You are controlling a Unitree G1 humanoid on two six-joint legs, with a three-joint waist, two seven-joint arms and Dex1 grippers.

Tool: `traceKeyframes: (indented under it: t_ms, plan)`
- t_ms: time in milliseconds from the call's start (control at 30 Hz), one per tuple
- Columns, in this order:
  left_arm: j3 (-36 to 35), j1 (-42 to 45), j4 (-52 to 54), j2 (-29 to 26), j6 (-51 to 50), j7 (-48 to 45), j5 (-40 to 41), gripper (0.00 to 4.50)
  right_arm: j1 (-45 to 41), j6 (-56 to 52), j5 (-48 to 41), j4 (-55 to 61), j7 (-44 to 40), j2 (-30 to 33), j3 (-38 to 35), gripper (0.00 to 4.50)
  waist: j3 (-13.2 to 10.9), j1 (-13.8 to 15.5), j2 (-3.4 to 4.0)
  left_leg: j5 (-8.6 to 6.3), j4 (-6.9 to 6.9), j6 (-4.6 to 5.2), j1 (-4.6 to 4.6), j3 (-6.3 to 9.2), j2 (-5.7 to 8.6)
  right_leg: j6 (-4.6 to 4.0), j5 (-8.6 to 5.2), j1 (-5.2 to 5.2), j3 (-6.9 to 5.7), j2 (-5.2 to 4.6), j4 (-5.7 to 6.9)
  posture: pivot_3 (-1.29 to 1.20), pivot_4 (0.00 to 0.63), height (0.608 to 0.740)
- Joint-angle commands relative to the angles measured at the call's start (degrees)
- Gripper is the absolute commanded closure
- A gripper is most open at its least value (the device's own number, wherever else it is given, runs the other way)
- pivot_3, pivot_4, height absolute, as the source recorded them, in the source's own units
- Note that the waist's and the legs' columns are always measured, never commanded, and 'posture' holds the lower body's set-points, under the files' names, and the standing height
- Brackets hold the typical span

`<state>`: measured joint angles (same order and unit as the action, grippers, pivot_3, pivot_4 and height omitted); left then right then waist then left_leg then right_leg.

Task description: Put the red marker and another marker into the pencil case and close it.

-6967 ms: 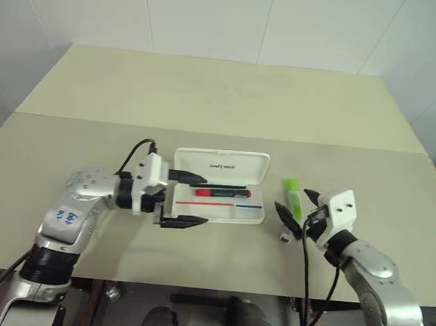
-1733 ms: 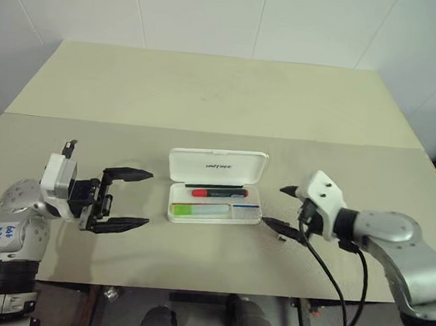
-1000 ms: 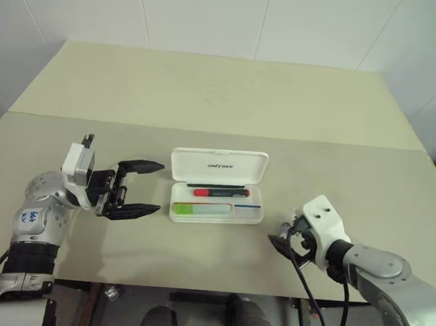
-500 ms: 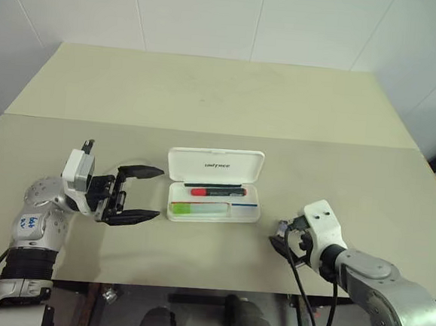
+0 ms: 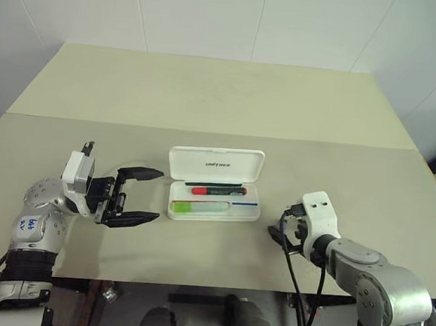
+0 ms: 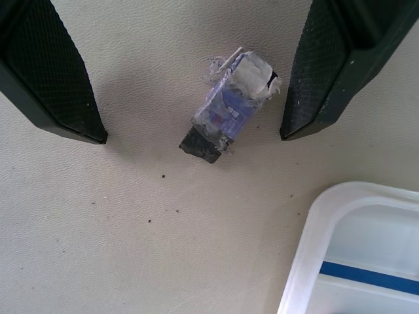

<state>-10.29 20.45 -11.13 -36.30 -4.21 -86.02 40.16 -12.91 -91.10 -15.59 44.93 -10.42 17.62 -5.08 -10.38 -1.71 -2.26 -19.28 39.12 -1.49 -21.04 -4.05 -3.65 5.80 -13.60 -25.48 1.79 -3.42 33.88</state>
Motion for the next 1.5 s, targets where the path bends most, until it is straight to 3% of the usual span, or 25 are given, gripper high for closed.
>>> traceKeyframes:
  t_ms: [33,133,233,500,600,867,1100,1500]
  plan:
    - [-1.04,0.07,1.75,-0.33,0.69,-2.62,0.69,0.0,1.46,-1.4,0.39,-0.71,2.04,2.06,0.86,0.02,0.07,0.1,-0.08,0.0,0.0,0.0,0.0,0.0,0.0,0.0,0.0,0.0,0.0,-0.01,-0.01,0.0,0.15,0.74]
    - [-1.05,0.02,1.76,-0.37,0.72,-2.6,0.65,0.0,1.78,-1.4,-0.25,-0.23,2.32,2.97,1.64,0.02,0.11,0.14,-0.13,0.0,0.0,0.0,-0.04,0.01,0.02,-0.04,-0.02,0.0,-0.01,-0.02,-0.05,0.0,0.15,0.74]
    - [-1.07,0.07,1.73,-0.4,0.72,-2.57,0.63,0.0,2.26,-1.4,-0.98,0.25,2.69,4.19,2.62,0.58,0.11,0.16,-0.13,-0.01,-0.03,0.0,-0.06,0.01,0.02,-0.03,-0.02,0.0,-0.01,-0.02,-0.08,0.0,0.15,0.74]
    - [-1.09,0.03,1.73,-0.44,0.78,-2.44,0.54,0.0,2.69,-1.4,-4.2,1.24,3.03,6.32,2.77,3.31,0.12,0.49,-0.14,-0.03,-0.04,0.02,-0.16,0.08,0.1,-0.03,-0.02,0.01,-0.05,-0.1,-0.19,0.0,0.15,0.74]
    - [-1.18,-0.06,1.78,-0.46,0.82,-2.41,0.57,0.0,2.52,-1.4,-5.29,1.26,3.18,6.82,2.6,4.13,0.13,0.71,-0.15,-0.04,-0.04,0.04,-0.17,0.07,0.14,-0.03,-0.02,0.02,-0.04,-0.13,-0.24,0.0,0.15,0.74]
    - [-1.24,-0.09,1.94,-0.39,0.72,-2.48,0.79,0.0,-5.47,-0.95,-8.63,0.85,-2.15,12.77,2.84,4.13,0.09,1.0,-0.1,-0.05,-0.04,0.05,-0.18,0.02,0.15,-0.4,-0.23,0.01,-0.01,-0.15,-0.3,0.0,0.15,0.74]
    - [-1.24,-0.02,2.1,-0.23,0.55,-2.76,1.01,0.0,-12.04,9.89,-10.65,-0.8,-11.8,23.17,7.52,4.13,-0.04,0.21,0.12,-0.06,-0.24,0.06,-0.16,0.1,0.0,-0.4,-0.24,-0.09,-0.09,0.03,-0.21,0.0,0.15,0.74]
    - [-1.17,-2.71,5.19,-0.22,0.1,-2.64,1.44,0.0,-21.2,34.38,-4.68,-10.72,-29.19,30.99,25.27,4.13,-0.12,0.05,0.23,-0.07,-0.23,0.09,-0.18,0.04,-0.01,-0.37,-0.23,-0.11,-0.08,0.02,-0.23,0.0,0.15,0.74]
